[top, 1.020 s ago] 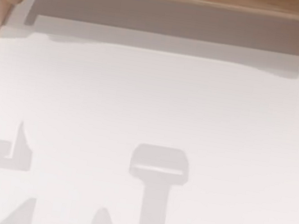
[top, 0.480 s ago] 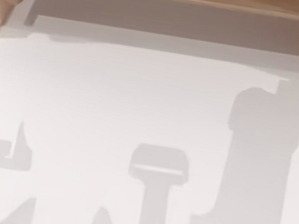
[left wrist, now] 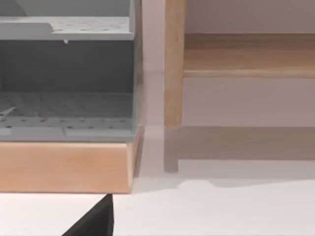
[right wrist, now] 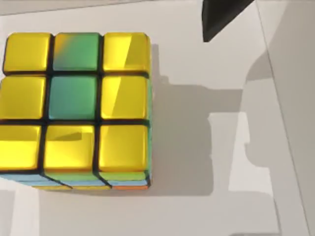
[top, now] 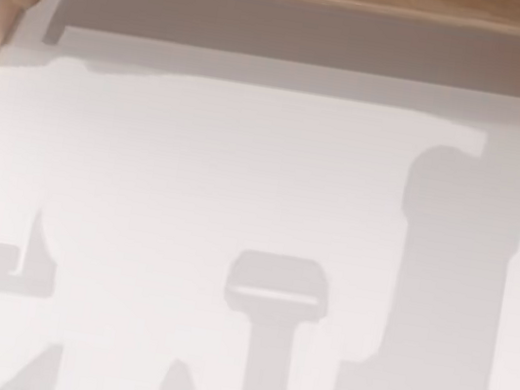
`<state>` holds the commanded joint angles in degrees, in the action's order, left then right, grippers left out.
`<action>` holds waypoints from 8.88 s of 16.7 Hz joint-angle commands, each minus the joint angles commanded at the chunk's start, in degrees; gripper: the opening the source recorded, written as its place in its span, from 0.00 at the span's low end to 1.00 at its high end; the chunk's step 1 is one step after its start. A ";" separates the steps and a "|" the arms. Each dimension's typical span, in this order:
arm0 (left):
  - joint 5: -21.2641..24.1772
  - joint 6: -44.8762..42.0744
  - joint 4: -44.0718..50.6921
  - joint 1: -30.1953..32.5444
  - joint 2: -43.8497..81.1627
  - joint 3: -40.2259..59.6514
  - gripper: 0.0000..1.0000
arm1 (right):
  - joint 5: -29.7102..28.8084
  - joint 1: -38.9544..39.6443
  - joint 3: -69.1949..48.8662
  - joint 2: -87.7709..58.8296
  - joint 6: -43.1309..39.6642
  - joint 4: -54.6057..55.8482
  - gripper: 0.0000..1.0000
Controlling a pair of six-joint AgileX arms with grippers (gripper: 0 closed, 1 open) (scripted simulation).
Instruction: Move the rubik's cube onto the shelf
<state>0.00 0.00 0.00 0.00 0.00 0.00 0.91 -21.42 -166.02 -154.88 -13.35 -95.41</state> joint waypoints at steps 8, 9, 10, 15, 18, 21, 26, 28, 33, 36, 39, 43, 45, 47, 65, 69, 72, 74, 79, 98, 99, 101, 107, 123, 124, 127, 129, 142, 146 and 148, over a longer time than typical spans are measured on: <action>0.00 0.00 0.00 0.00 0.00 0.00 1.00 | -0.30 2.58 11.57 12.39 2.32 -0.91 1.00; 0.00 0.00 0.00 0.00 0.00 0.00 1.00 | -0.24 2.37 13.14 13.21 2.10 -0.19 1.00; 0.00 0.00 0.00 0.00 0.00 0.00 1.00 | -0.17 2.04 14.55 13.51 1.77 0.91 1.00; 0.00 0.00 0.00 0.00 0.00 0.00 1.00 | -0.02 0.22 18.61 8.12 0.20 10.60 1.00; 0.00 0.00 0.00 0.00 0.00 0.00 1.00 | -0.07 0.36 19.91 3.87 0.24 15.91 1.00; 0.00 0.00 0.00 0.00 0.00 0.00 1.00 | -0.10 0.52 19.99 3.25 0.34 16.60 1.00; 0.00 0.00 0.00 0.00 0.00 0.00 1.00 | -0.10 0.52 19.99 3.25 0.34 16.60 0.77; 0.00 0.00 0.00 0.00 0.00 0.00 1.00 | -0.10 0.52 19.99 3.25 0.34 16.60 0.62; 0.00 0.00 0.00 0.00 0.00 0.00 1.00 | -0.10 0.52 19.99 3.25 0.34 16.60 0.25; 0.00 0.00 0.00 0.00 0.00 0.00 1.00 | -0.10 0.52 19.99 3.25 0.34 16.60 0.02; 0.00 0.00 0.00 0.00 0.00 0.00 1.00 | -0.10 0.52 19.99 3.25 0.34 16.60 0.00; 0.00 0.00 0.00 0.00 0.00 0.00 1.00 | -0.10 0.52 19.99 3.25 0.34 16.60 0.00; 0.00 0.00 0.00 0.00 0.00 0.00 1.00 | -0.09 0.48 19.97 3.25 0.43 16.58 0.00; 0.00 0.00 0.00 0.00 0.00 0.00 1.00 | 0.24 0.34 19.35 3.07 0.14 15.71 0.00; 0.00 0.00 0.00 0.00 0.00 0.00 1.00 | -0.07 0.16 -0.05 -3.33 0.47 3.28 0.00; 0.00 0.00 0.00 0.00 0.00 0.00 1.00 | -0.97 0.15 4.82 1.96 -2.68 2.46 0.00; 0.00 0.00 0.00 0.00 0.00 0.00 1.00 | -1.81 2.70 12.42 11.10 -7.09 2.98 0.00; 0.00 0.00 0.00 0.00 0.00 0.00 1.00 | -2.18 6.24 18.73 18.02 -9.96 4.82 0.00; 0.00 0.00 0.00 0.00 0.00 0.00 1.00 | -2.48 20.58 37.89 32.55 -13.95 18.99 0.00; 0.00 0.00 0.00 0.00 0.00 0.00 1.00 | -15.37 49.08 108.76 44.17 3.16 144.24 0.00; 0.00 0.00 0.00 0.00 0.00 0.00 1.00 | -16.35 47.58 110.97 44.06 4.73 148.93 0.00; 0.00 0.00 0.00 0.00 0.00 0.00 1.00 | -18.02 44.37 114.78 43.97 7.76 156.44 0.00; 0.00 0.00 0.00 0.00 0.00 0.00 1.00 | -20.23 38.86 119.84 44.43 12.37 165.41 0.00; 0.00 0.00 0.00 0.00 0.00 0.00 1.00 | -18.15 36.80 105.58 36.26 12.54 159.25 0.00; 0.00 0.00 0.00 0.00 0.00 0.00 1.00 | -17.95 36.58 104.27 35.53 12.56 158.63 0.00; 0.00 0.00 0.00 0.00 0.00 0.00 1.00 | -17.37 35.91 100.34 33.39 12.61 156.85 0.00; 0.00 0.00 0.00 0.00 0.00 0.00 1.00 | -16.97 35.47 97.33 31.96 12.62 155.71 0.00; 0.00 0.00 0.00 0.00 0.00 0.00 1.00 | -16.25 34.67 93.40 29.94 12.68 153.44 0.45; 0.00 0.00 0.00 0.00 0.00 0.00 1.00 | -16.25 34.67 93.40 29.94 12.68 153.44 0.75; 0.00 0.00 0.00 0.00 0.00 0.00 1.00 | -16.25 34.67 93.40 29.94 12.68 153.44 0.90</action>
<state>0.00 0.00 0.00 0.00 0.00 0.00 -15.34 13.25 -72.61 -124.93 -0.68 58.02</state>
